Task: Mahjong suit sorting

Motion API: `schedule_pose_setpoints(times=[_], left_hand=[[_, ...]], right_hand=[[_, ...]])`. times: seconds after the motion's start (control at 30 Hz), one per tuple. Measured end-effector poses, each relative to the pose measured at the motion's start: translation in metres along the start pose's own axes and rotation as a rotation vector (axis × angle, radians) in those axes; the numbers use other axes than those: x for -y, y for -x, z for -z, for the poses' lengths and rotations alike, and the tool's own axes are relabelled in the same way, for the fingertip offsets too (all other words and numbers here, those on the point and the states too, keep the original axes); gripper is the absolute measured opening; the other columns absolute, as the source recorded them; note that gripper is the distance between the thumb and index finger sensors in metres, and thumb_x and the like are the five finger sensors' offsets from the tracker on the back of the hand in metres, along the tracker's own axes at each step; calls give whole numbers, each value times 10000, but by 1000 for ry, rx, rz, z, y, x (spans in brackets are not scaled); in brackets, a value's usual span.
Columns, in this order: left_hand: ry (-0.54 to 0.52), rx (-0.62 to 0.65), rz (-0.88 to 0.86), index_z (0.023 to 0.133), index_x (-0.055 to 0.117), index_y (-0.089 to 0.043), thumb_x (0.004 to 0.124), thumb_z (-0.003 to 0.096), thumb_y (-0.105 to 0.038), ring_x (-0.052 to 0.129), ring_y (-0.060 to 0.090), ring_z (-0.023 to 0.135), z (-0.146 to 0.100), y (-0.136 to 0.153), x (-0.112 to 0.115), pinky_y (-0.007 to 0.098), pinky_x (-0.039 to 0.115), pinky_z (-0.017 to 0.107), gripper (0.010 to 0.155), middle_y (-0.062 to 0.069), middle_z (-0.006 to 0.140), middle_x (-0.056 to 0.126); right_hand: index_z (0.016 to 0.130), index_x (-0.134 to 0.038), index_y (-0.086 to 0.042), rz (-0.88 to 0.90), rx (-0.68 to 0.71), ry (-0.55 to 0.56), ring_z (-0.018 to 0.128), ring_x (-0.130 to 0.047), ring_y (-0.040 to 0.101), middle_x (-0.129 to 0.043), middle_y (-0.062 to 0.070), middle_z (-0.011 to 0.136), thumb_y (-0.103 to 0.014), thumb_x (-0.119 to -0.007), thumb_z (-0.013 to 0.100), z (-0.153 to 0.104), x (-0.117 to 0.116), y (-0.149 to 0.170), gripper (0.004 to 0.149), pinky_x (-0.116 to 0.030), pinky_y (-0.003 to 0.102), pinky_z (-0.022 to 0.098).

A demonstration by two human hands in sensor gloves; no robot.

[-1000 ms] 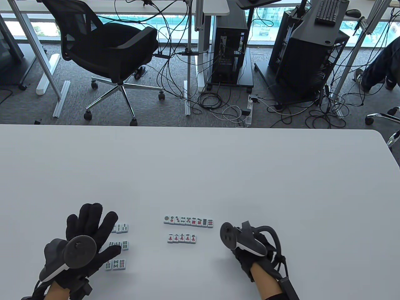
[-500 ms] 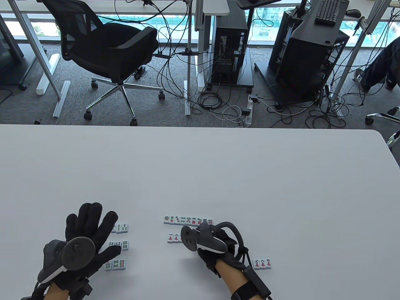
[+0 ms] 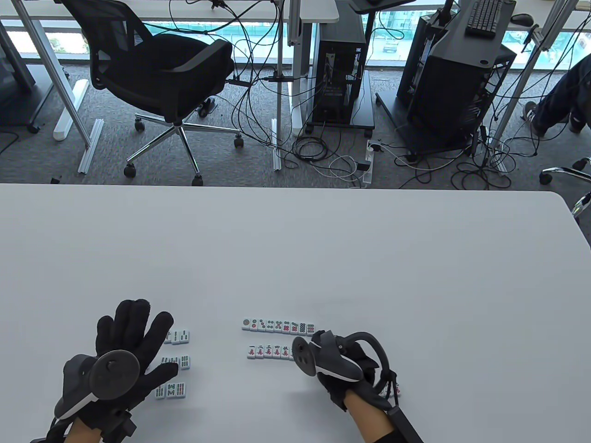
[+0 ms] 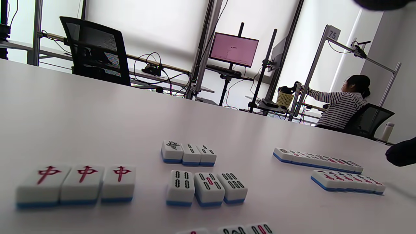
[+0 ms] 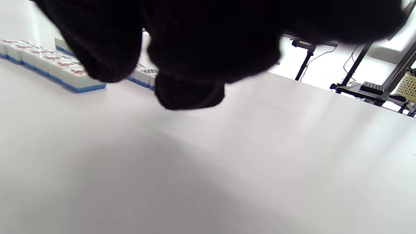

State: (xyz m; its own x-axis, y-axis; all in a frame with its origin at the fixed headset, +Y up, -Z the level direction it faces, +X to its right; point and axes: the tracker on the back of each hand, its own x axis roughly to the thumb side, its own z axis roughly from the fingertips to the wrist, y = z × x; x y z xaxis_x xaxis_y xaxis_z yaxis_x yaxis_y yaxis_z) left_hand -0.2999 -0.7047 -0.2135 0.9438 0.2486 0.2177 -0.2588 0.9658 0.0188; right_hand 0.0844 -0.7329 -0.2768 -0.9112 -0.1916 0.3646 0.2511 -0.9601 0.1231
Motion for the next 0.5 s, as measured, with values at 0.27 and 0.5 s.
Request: schedule_pose_setpoints(times=[0.27,0.5], left_hand=[[19,-8,14,1076,233,-432,606,362,-747,-81,191,1106,1,0,4,588,30,772,865,-133,1104,-87],[37,-18,22,1075,234,-432,606,362,-746,-81,192,1106,3,2,7,588,31,772,864,-133,1104,-87]], right_hand=[[936,-695,-114,-54,-96,-228,124,-903,90,-986,29,437,-391,-845,362,-41,-24,51,655,-833,268,85],[917,-711,-128,-110,-77,-216,82,-884,75,-985,10,386,-379,-855,352,-46,-47,48,635,-820,258,50]])
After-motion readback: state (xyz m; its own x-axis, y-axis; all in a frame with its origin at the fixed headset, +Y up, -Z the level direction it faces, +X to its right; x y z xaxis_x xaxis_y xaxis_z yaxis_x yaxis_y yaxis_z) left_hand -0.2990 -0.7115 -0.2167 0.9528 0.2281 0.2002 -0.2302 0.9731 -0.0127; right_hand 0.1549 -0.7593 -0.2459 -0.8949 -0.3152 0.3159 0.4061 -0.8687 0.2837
